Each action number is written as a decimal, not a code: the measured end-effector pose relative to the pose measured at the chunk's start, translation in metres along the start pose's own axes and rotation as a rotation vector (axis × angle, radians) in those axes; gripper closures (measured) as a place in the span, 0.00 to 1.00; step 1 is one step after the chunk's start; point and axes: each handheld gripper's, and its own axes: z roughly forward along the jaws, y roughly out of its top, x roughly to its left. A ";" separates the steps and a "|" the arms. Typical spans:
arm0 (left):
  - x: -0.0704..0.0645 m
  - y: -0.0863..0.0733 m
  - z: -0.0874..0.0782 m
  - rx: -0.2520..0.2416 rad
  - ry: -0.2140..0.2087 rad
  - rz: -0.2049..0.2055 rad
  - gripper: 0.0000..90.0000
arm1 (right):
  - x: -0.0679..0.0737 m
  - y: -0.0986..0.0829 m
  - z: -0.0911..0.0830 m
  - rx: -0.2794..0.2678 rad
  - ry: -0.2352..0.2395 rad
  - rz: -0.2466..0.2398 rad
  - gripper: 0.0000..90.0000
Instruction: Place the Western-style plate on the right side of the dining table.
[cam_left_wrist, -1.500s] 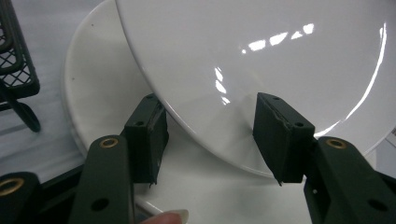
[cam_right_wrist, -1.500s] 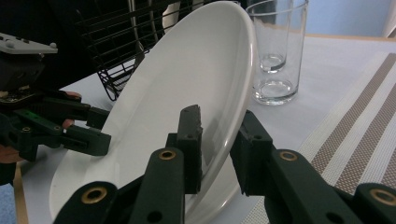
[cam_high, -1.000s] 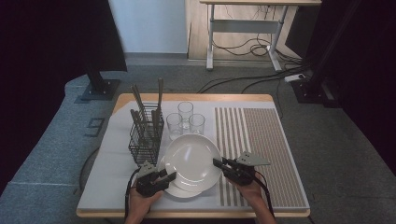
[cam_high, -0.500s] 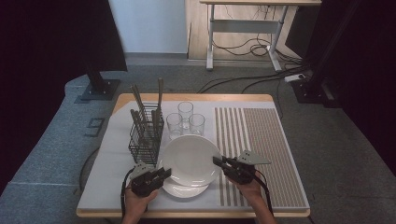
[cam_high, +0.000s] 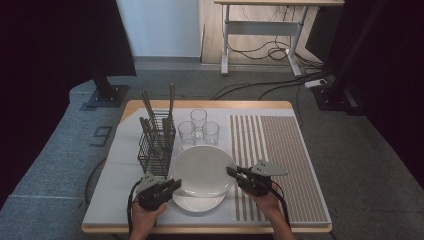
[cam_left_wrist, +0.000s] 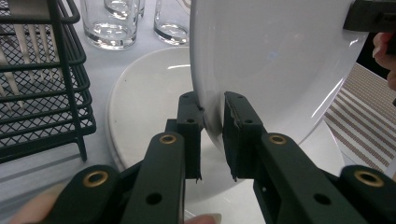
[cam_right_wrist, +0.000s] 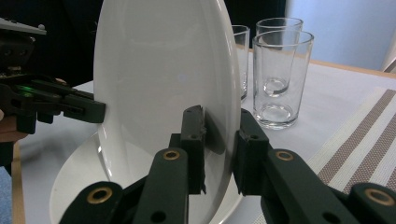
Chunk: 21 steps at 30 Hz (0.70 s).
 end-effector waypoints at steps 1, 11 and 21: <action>0.000 0.000 0.000 0.000 0.001 -0.001 0.86 | 0.000 0.000 0.000 0.000 0.001 0.000 0.84; 0.001 -0.001 0.000 0.010 0.007 0.003 0.85 | -0.001 0.005 0.005 -0.004 0.010 -0.011 0.84; 0.002 -0.001 -0.002 0.010 0.012 0.008 0.86 | 0.003 0.017 0.010 -0.014 0.038 -0.030 0.82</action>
